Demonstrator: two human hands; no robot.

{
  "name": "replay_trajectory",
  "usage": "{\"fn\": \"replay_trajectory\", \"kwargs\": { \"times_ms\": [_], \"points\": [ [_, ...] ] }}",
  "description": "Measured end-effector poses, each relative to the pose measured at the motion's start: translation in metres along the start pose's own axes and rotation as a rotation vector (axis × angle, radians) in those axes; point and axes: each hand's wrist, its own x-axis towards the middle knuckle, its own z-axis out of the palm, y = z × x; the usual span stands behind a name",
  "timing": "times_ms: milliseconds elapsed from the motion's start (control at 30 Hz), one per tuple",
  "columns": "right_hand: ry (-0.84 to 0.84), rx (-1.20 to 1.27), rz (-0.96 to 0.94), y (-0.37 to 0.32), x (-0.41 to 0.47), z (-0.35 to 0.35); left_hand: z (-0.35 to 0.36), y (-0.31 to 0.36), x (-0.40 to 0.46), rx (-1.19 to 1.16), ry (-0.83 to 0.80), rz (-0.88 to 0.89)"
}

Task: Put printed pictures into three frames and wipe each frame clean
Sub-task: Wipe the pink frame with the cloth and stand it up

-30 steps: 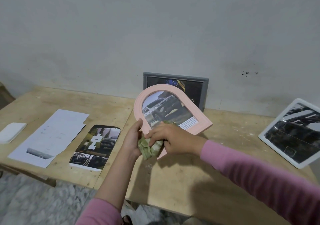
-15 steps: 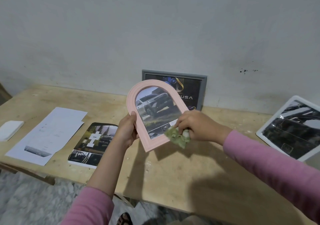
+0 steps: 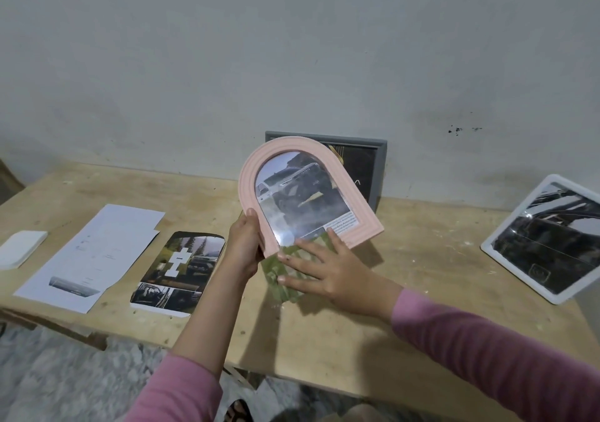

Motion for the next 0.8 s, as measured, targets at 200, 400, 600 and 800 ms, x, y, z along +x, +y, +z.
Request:
{"fn": "replay_trajectory", "kwargs": {
  "times_ms": [200, 400, 600, 800],
  "points": [
    [0.047, -0.054, 0.002, 0.027, -0.012, -0.008, -0.007, -0.003, 0.002, 0.006, 0.028, -0.027],
    [0.11, -0.121, 0.019, 0.054, -0.023, -0.007, -0.018, 0.003, 0.006, 0.05, 0.047, -0.006],
    [-0.003, -0.197, 0.148, 0.092, -0.032, -0.017, -0.028, 0.011, 0.007, 0.13, 0.095, 0.079],
    [0.276, 0.442, 1.007, 0.123, -0.003, -0.042, -0.031, 0.007, 0.004, 0.418, 0.073, 0.227]
  ]
}}
